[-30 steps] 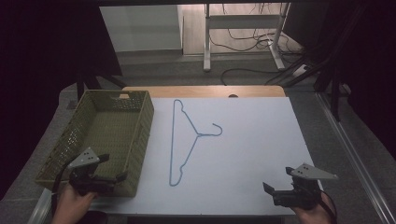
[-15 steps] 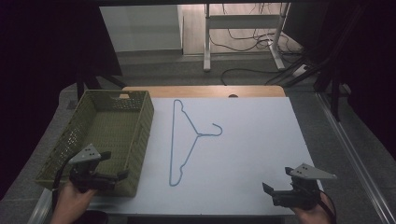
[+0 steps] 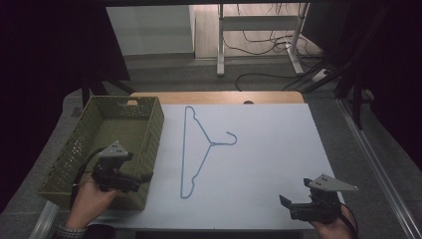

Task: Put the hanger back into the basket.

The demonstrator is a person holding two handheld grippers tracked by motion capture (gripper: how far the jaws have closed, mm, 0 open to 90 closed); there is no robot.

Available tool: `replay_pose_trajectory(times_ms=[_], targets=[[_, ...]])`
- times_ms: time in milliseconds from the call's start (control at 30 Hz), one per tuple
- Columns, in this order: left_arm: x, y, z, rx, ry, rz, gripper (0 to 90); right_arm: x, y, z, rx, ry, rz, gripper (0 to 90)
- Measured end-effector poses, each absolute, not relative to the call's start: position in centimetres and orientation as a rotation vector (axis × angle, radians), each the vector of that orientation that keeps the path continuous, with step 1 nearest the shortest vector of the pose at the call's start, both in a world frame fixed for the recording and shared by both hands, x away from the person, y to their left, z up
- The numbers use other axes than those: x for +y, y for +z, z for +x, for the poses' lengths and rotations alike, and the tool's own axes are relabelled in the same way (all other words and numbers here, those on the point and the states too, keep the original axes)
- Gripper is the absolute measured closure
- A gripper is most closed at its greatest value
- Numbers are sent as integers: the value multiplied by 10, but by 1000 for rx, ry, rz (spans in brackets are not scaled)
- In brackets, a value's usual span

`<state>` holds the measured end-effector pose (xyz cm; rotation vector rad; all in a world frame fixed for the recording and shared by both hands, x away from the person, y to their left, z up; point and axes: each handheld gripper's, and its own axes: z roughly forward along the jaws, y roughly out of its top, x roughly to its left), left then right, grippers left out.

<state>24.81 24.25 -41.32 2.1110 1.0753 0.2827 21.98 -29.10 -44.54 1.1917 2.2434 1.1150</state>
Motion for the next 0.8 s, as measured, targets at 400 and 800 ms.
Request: replay_pose_trajectory(times_ms=[400, 800], targets=[[216, -405, 267, 1070, 266, 2131, 20, -291, -446, 220, 2249, 1110, 1191, 18], [172, -408, 292, 1033, 293, 2115, 75, -290, -447, 220, 2260, 1107, 1189, 19]])
